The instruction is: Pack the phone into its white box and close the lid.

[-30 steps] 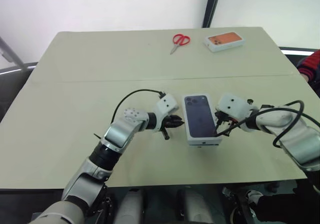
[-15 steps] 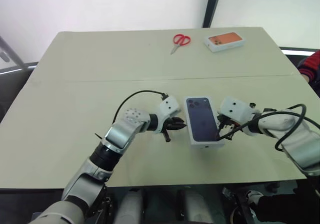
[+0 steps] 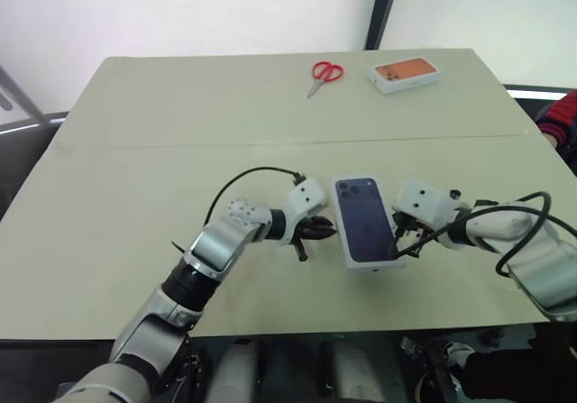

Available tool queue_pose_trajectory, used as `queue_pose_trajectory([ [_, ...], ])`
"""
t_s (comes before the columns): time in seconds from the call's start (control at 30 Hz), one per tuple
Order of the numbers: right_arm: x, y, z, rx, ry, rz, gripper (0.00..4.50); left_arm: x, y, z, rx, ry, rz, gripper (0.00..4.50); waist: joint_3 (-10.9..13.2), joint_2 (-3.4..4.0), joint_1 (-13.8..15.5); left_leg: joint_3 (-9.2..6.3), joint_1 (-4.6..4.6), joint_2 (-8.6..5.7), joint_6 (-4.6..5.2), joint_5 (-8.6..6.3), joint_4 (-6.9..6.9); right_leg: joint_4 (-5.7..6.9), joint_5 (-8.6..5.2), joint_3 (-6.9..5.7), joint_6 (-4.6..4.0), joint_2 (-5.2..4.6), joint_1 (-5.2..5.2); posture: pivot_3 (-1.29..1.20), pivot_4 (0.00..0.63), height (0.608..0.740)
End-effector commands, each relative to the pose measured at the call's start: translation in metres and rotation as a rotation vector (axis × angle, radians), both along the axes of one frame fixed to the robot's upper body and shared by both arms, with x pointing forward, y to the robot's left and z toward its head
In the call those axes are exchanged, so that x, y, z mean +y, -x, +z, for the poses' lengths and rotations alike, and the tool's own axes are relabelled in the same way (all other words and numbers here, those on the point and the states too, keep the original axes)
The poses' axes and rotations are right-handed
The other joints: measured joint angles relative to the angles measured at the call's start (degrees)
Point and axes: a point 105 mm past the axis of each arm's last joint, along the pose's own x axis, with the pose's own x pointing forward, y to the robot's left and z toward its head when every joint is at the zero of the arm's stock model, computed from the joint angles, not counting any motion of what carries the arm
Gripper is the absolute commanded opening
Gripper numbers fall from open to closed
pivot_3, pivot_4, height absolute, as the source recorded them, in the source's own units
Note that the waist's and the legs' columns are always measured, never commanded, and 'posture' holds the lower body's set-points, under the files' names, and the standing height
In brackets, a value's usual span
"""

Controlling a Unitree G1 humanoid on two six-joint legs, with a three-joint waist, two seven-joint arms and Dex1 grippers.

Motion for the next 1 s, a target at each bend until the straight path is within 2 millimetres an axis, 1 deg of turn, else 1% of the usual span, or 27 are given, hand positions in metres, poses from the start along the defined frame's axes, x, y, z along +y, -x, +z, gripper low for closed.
queue_pose_trajectory([
  [0.03,0.007,0.002,0.012,-0.045,-0.001,0.053,0.02,-0.005,0.004,0.013,-0.038,0.034,-0.037,0.77,0.00,0.00,-0.01,0.00,0.00,0.00,0.00,0.00,0.00,0.00,0.00,0.00,0.00,0.00,0.00,0.00,0.150,0.740],
  [0.17,-0.004,-0.001,0.022,-0.074,0.002,0.024,0.02,0.004,-0.004,0.025,-0.046,0.083,-0.004,0.77,0.00,0.00,-0.05,0.00,0.01,0.00,0.00,0.00,0.00,0.01,0.00,0.00,0.00,0.01,0.00,0.00,0.150,0.740],
  [0.27,-0.014,0.000,0.035,-0.100,-0.011,0.009,0.02,0.010,-0.020,0.047,-0.052,0.166,0.066,0.77,0.00,0.00,0.02,0.00,0.01,0.01,0.00,0.00,0.01,0.01,0.00,0.00,0.00,0.01,0.00,0.00,0.150,0.740],
  [0.33,-0.012,0.005,0.041,-0.103,-0.052,0.036,0.02,0.008,-0.028,0.060,-0.072,0.205,0.090,0.77,0.00,0.00,0.37,0.00,0.01,0.00,0.00,0.00,0.03,0.01,0.00,-0.01,0.00,0.00,0.02,0.00,0.150,0.740],
  [0.4,-0.008,0.013,0.045,-0.087,-0.098,0.073,0.02,0.002,-0.037,0.066,-0.082,0.214,0.114,0.77,0.00,-0.01,0.71,0.00,0.02,-0.02,0.00,0.00,0.05,-0.02,0.00,-0.02,0.00,0.00,0.07,0.00,0.150,0.740],
  [0.43,-0.004,0.019,0.045,-0.064,-0.131,0.092,0.02,-0.003,-0.042,0.066,-0.090,0.203,0.127,0.77,0.00,-0.01,0.87,0.01,0.04,-0.03,0.00,0.00,0.05,-0.03,0.00,-0.03,0.01,0.00,0.09,0.00,0.150,0.740],
  [0.5,0.005,0.030,0.038,-0.008,-0.163,0.131,0.02,-0.011,-0.053,0.059,-0.085,0.156,0.162,0.77,0.00,-0.01,1.21,0.01,0.06,-0.09,0.00,0.00,0.06,-0.02,0.00,-0.03,0.01,0.00,0.11,0.00,0.150,0.740],
  [0.57,0.008,0.038,0.030,0.028,-0.155,0.155,0.02,-0.015,-0.059,0.051,-0.074,0.114,0.180,0.77,0.01,-0.04,1.27,-0.01,0.06,-0.15,0.01,0.00,0.08,-0.02,0.00,-0.06,0.01,0.00,0.14,0.00,0.150,0.740],
  [0.63,0.010,0.040,0.020,0.047,-0.144,0.150,0.02,-0.021,-0.061,0.042,-0.073,0.069,0.163,0.77,0.01,-0.04,1.21,-0.01,0.06,-0.16,0.01,0.00,0.08,-0.02,0.00,-0.06,0.02,0.00,0.14,0.00,0.150,0.740],
  [0.73,0.007,0.042,0.001,0.088,-0.135,0.106,0.02,-0.031,-0.058,0.021,-0.029,-0.020,0.127,0.77,0.01,-0.04,1.17,-0.01,0.07,-0.17,0.01,0.00,0.07,0.00,0.00,-0.06,0.01,0.02,0.12,0.00,0.150,0.740],
  [0.87,0.008,0.047,-0.013,0.128,-0.125,0.099,0.02,-0.029,-0.057,0.003,-0.003,-0.092,0.124,0.77,-0.05,-0.08,1.26,-0.02,0.16,-0.17,0.01,0.00,0.08,-0.06,-0.01,-0.06,0.02,0.00,0.28,0.00,0.150,0.740],
  [1.0,0.009,0.046,-0.021,0.131,-0.115,0.092,0.02,-0.023,-0.057,-0.003,-0.001,-0.103,0.131,0.77,-0.22,-0.24,1.21,-0.08,0.30,-0.15,0.01,-0.01,0.07,-0.07,-0.01,-0.10,0.03,0.02,0.43,0.00,0.150,0.740],
])
